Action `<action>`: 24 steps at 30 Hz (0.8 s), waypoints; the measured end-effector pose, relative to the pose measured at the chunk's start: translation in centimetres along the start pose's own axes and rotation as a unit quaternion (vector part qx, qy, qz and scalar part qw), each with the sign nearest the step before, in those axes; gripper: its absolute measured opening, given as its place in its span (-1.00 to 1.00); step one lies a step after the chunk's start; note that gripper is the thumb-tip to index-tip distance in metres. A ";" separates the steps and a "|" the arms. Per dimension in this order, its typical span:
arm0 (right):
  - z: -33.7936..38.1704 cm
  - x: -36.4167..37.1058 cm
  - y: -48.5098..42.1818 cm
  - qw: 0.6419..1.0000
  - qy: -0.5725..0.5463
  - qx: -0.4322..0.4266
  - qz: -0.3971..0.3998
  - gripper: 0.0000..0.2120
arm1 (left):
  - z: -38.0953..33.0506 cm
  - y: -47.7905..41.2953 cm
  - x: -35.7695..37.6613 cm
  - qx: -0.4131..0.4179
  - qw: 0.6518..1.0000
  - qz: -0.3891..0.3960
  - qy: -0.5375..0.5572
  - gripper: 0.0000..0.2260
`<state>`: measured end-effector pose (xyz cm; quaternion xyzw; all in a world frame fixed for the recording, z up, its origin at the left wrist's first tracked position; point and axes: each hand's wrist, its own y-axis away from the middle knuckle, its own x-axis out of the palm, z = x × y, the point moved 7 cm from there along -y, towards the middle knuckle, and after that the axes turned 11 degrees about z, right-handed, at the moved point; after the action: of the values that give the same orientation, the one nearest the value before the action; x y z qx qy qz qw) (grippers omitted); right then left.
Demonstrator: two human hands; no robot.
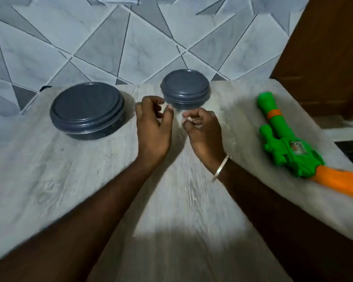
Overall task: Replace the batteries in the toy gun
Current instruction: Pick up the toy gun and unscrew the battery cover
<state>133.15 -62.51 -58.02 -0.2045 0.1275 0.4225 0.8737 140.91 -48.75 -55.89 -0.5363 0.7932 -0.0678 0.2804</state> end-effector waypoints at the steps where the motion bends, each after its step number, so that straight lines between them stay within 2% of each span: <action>1: 0.2 -0.1 0.2 1.000 -0.004 -0.018 -0.003 -0.87 | -0.2 0.0 0.0 0.016 1.000 -0.003 -0.003 -0.83; 6: 1.7 -0.5 2.5 0.996 -0.074 -0.035 0.025 -0.88 | -2.5 1.6 -0.2 0.037 0.999 -0.013 -0.027 -0.78; 11: 3.7 -2.4 8.3 0.995 -0.093 -0.038 0.006 -0.88 | -3.6 6.6 -0.7 -0.019 0.999 -0.015 0.022 -0.81; 16: 5.5 -4.1 13.1 0.992 -0.118 -0.047 0.007 -0.83 | -4.9 10.3 -2.1 -0.025 0.999 -0.014 0.031 -0.82; 24: 4.2 -7.3 14.7 0.991 -0.132 -0.031 0.007 -0.88 | -3.4 9.1 -3.6 -0.054 0.999 -0.003 0.002 -0.79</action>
<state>117.34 -57.35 -55.13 -0.1726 -0.0007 0.4556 0.8733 132.68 -42.46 -55.41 -0.5527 0.7947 -0.0266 0.2496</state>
